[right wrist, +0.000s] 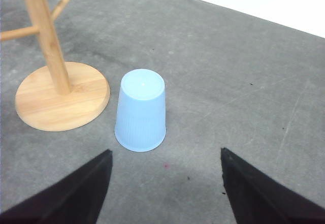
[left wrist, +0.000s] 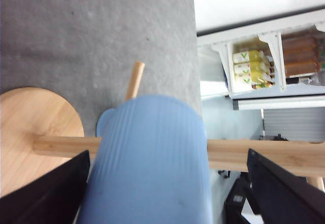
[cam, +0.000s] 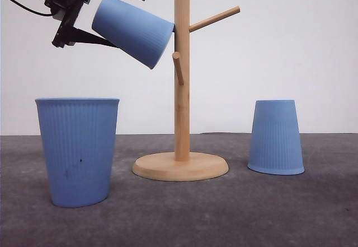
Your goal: Place three cups
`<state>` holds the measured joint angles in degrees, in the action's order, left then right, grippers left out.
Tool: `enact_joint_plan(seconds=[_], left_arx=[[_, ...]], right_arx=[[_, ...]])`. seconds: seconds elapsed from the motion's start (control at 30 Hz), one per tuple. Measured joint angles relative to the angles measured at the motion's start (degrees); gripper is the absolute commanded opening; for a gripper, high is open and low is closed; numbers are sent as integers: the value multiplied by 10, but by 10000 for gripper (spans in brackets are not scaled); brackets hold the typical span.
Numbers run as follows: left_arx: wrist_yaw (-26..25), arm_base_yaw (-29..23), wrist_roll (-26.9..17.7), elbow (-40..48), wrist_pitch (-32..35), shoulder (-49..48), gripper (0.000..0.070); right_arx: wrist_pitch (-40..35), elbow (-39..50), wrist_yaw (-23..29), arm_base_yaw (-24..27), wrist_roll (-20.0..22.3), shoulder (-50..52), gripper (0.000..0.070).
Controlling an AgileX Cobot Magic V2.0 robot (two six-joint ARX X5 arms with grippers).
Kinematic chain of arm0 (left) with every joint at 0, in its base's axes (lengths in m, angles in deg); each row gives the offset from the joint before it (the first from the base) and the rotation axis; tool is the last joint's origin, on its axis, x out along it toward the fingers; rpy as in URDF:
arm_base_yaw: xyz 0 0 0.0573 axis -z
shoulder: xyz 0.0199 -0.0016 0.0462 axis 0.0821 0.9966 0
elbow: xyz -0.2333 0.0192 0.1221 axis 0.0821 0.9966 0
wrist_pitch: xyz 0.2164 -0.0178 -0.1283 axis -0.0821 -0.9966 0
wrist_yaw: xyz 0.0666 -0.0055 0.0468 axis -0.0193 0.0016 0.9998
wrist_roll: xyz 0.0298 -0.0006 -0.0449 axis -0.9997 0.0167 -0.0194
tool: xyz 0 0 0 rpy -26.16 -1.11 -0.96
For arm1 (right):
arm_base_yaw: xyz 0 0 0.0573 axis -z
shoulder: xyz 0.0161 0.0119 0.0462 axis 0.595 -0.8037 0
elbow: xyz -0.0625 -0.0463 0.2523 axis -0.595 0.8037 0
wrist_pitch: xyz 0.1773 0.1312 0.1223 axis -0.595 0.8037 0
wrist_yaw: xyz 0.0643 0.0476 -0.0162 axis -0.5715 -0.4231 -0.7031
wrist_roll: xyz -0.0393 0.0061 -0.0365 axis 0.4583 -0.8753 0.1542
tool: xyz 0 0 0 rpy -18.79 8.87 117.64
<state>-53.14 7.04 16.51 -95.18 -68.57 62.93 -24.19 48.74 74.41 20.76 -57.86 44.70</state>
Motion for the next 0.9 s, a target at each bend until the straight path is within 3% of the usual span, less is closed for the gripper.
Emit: enact_joint_plan(seconds=[0.13,0.53,0.77,0.9], left_arx=[[-4,-3,-22,0,-39,0,605],[-10,-36,-148,0,-176,-17,603],[-13,-53,-248,0,-276,-65,591],[9,-65,-292,14,-277,-119,584]], right_arx=[[0,0,0,0,0,0,431],[0,0,0,0,0,0,431],[0,0,0,0,-2,0,431],[2,0,-11,0,-23,-2,431]])
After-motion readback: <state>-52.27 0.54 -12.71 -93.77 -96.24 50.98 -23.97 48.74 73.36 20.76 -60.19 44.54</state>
